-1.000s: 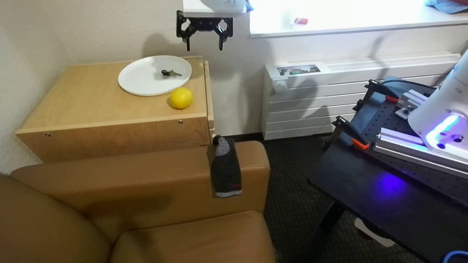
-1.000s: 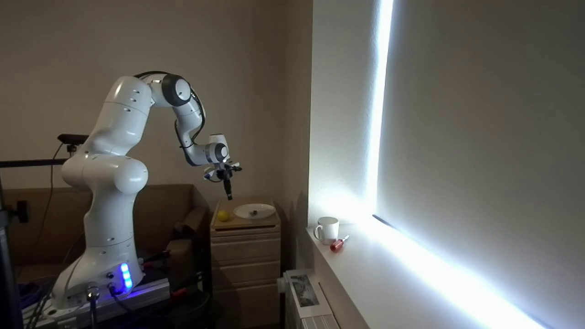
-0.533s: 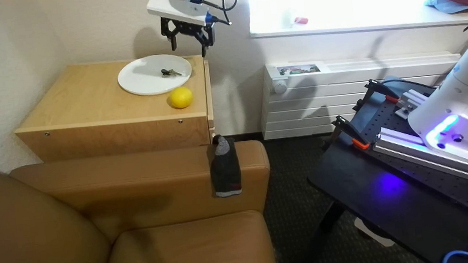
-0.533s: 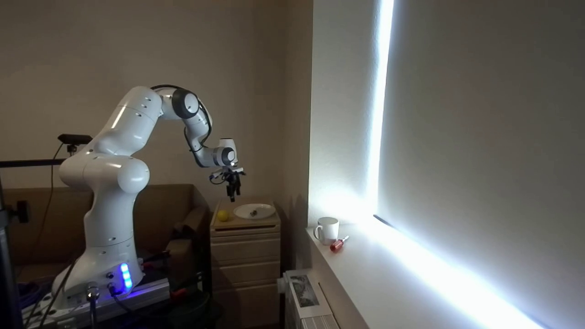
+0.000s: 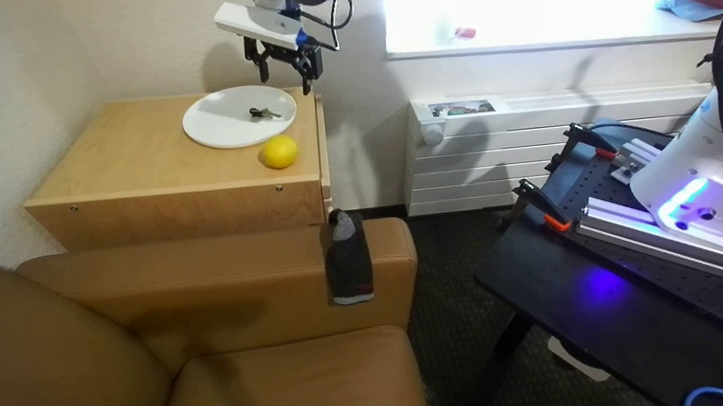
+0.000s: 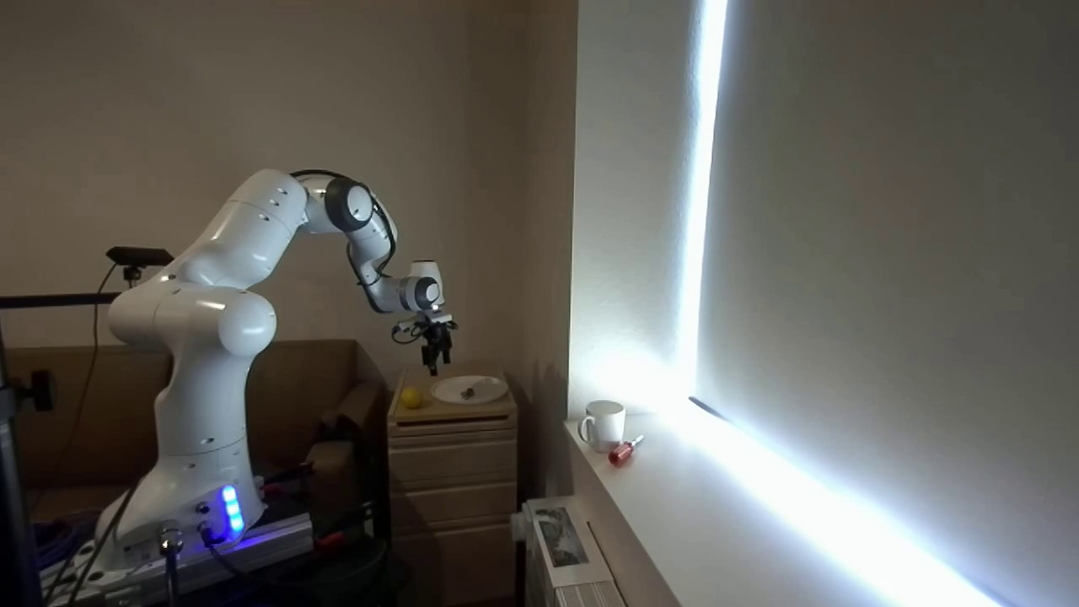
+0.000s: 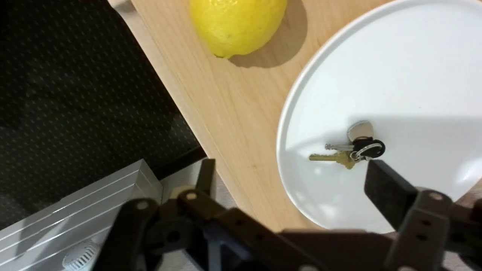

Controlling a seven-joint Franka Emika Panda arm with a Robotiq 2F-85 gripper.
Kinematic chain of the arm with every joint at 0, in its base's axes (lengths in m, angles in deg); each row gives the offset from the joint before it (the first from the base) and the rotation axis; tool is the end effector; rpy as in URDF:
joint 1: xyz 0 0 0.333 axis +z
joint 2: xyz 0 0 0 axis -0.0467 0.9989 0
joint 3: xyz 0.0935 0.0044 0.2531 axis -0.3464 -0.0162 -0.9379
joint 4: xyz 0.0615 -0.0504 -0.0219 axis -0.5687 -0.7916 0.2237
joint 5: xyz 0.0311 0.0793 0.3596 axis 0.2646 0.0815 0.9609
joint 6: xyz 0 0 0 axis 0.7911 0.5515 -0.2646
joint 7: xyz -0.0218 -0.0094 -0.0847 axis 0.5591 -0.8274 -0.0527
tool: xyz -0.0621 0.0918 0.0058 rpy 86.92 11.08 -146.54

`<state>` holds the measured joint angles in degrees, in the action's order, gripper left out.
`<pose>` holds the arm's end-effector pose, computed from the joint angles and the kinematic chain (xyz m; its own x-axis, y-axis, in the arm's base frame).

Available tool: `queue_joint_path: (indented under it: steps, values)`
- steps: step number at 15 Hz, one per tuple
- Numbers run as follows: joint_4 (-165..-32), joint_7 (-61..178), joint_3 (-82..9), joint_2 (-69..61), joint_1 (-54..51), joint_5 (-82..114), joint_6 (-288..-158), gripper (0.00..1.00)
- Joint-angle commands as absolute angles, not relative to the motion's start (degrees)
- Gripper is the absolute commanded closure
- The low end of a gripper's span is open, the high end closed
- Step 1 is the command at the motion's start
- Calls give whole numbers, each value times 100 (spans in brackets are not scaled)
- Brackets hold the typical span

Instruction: Move the keys to the left

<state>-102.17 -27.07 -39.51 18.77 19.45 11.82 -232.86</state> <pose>0.6060 0.2400 0.1987 0.4380 -0.8941 0.0935 -0.8796 -0.4477 -0.1605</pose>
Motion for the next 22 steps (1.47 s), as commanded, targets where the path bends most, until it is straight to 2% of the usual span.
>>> queue_joint_path:
  steps: [1,9,10,11,22]
  values:
    - [-9504,-3591,-3716,2475,2112,1438,-22881,0]
    - [-7566,-5627,-3609,3655,1949,2005,-22359,0]
    - [-7458,-5948,-3578,3702,1972,2033,-22299,0]
    - [-7985,-5597,-3660,3419,1963,1827,-22607,0]
    - [-6425,-7738,-3835,4567,1635,2573,-21923,0]
